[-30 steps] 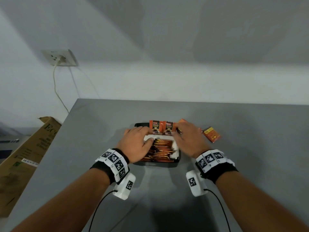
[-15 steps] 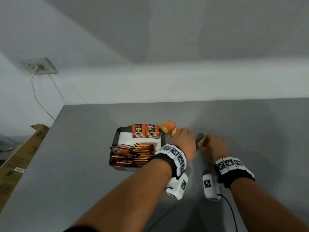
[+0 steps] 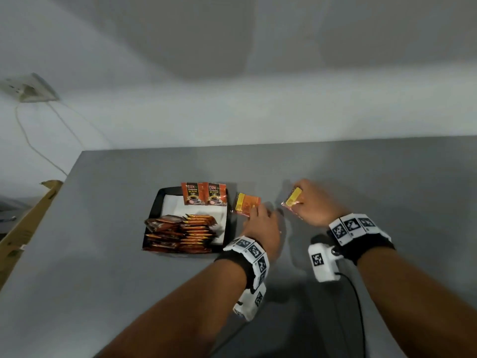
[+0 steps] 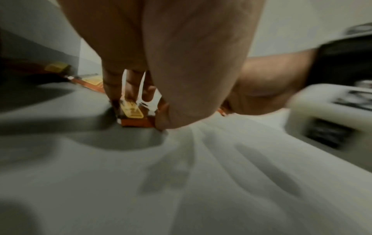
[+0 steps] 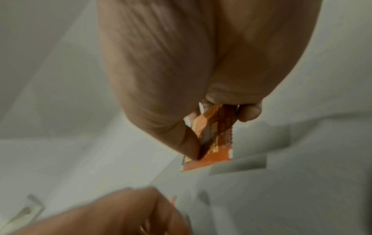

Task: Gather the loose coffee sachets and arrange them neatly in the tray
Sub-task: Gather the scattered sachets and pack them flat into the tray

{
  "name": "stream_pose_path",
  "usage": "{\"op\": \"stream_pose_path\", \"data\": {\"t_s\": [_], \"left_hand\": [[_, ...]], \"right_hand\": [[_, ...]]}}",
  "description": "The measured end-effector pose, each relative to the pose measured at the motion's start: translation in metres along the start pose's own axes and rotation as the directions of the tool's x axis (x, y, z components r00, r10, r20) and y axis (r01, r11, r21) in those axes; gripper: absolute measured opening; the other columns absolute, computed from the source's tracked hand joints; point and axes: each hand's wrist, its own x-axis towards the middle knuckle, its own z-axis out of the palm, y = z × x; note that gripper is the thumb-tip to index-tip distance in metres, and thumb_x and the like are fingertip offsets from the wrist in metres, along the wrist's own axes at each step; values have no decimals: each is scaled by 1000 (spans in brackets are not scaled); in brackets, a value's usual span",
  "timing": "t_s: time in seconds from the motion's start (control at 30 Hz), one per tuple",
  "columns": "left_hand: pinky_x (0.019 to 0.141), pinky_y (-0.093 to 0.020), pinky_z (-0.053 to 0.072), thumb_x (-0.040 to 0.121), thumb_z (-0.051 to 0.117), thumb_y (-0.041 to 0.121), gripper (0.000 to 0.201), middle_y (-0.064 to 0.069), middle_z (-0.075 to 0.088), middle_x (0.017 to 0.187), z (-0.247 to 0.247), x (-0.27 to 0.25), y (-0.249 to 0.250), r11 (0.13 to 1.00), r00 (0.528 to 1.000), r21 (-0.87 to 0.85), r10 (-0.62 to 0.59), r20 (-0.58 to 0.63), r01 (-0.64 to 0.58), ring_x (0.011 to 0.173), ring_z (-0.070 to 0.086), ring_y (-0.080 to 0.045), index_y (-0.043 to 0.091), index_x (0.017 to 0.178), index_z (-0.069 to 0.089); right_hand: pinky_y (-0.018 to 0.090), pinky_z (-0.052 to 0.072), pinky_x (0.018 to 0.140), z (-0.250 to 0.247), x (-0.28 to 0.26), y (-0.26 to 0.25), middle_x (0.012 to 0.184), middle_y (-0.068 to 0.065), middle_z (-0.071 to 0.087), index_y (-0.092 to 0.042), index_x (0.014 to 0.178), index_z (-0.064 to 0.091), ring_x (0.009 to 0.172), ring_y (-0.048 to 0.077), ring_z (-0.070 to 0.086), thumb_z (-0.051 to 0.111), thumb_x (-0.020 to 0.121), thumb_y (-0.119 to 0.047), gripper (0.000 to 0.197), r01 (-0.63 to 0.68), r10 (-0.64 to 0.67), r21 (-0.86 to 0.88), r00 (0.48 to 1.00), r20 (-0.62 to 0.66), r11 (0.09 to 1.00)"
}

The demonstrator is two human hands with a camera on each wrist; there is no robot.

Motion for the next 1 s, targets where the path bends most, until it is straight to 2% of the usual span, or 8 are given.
{"op": "stream_pose_path", "data": {"t_s": [0.13,0.27,0.33,0.47,0.63,0.73,0.83,1.0], "left_hand": [[114,-52,32,97,50,19,60,-19,27,152,5,-36,-4,994,999,-95,44,-30,-47,141,23,-40,11,151,26],[111,-52,31,92,57,22,53,-19,35,146,13,-63,-13,993,994,-53,99,-54,-101,134,34,-39,11,140,35],[113,-52,28,91,61,25,60,-18,35,147,17,-71,-20,989,991,-77,126,-51,-130,136,34,-39,12,143,34],[112,-48,32,96,57,26,68,-19,31,151,21,-81,-31,979,986,-135,142,-89,-154,136,38,-39,8,152,24],[103,-46,46,95,56,10,58,-20,32,149,19,-90,-42,956,973,-197,198,-119,-219,121,53,-40,4,148,32],[98,-43,46,92,58,5,51,-16,42,138,13,-96,-47,931,946,-188,287,-152,-313,115,54,-36,6,141,44],[88,-40,49,86,65,7,33,-10,54,119,-3,-100,-52,881,892,-205,371,-260,-426,99,58,-28,10,117,55],[71,-33,52,84,57,1,19,3,58,89,-47,-94,-84,826,900,-451,144,-412,-339,78,57,-16,18,91,52]], "right_hand": [[36,50,78,-3,35,-44,95,-5,66,-32,91,57,92,28,66,73,78,-43,24,218,-194,-151,968,161,964],[42,53,95,19,48,-74,128,-2,64,-26,138,52,108,24,63,72,84,-39,59,323,-210,-243,894,395,915],[37,51,95,33,46,-78,133,2,62,-22,144,45,113,26,62,76,83,-42,71,342,-198,-271,874,444,900],[37,52,91,53,39,-76,125,2,62,-19,133,46,106,25,63,84,68,-54,84,360,-225,-278,880,418,891],[29,41,76,57,19,-74,113,0,57,-16,131,46,94,19,55,84,77,-38,70,375,-219,-314,874,434,872],[37,50,86,62,11,-71,116,4,57,-18,126,49,102,24,59,85,72,-27,65,395,-241,-347,879,411,850],[37,49,93,64,8,-70,117,10,55,-12,121,51,108,28,56,80,75,-22,55,436,-284,-372,873,397,820],[37,57,77,64,4,-71,91,0,67,-25,103,51,85,26,69,82,72,-27,44,313,-207,-279,913,350,908]]}}
